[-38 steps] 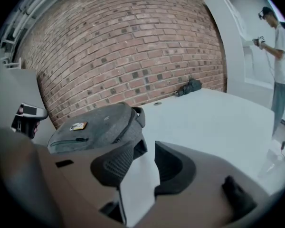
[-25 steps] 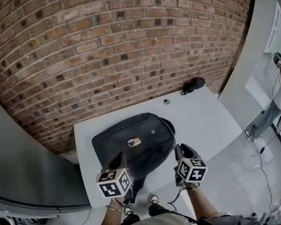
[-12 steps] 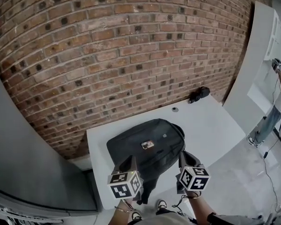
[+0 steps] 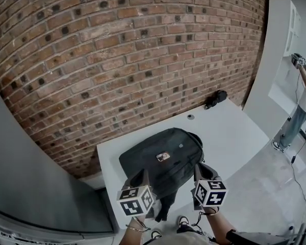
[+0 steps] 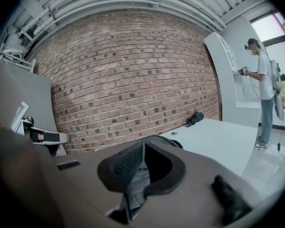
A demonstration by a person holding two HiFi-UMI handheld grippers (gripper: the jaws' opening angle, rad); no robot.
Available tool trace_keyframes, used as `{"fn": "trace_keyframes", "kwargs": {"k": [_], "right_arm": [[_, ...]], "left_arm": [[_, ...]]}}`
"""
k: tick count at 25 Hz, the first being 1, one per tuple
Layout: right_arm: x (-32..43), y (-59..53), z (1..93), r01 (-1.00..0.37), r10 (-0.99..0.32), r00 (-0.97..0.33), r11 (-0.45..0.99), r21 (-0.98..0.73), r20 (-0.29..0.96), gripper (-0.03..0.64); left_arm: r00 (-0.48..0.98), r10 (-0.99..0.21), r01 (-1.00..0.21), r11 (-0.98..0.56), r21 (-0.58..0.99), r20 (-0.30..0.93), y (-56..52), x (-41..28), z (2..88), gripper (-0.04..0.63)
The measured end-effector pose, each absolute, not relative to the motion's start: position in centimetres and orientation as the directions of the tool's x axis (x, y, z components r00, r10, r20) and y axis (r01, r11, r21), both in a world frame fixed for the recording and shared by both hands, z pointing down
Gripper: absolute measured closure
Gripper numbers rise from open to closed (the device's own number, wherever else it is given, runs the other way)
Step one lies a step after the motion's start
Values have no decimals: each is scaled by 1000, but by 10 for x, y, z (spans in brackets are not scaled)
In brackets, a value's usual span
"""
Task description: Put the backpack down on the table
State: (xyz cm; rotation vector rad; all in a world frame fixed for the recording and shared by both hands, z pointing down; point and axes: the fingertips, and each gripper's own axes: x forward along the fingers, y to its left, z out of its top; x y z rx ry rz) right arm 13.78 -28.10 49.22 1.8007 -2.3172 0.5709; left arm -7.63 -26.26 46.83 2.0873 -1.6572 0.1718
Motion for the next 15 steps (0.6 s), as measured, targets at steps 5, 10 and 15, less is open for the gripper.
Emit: {"fn": "trace_keyframes", "kwargs": {"k": [5, 10, 15], "right_arm": [[134, -282, 492, -954, -896, -278, 216, -206, 347, 586], [133, -284, 499, -957, -889, -273, 212, -197, 368, 586], [136, -289, 500, -961, -889, -263, 206, -184, 376, 586]], "left_arm": [[262, -888, -949, -164, 271, 379, -263, -81, 468, 583], [250, -889, -951, -150, 272, 384, -266, -88, 472, 583], [248, -889, -948, -141, 284, 385, -272, -89, 474, 583]]}}
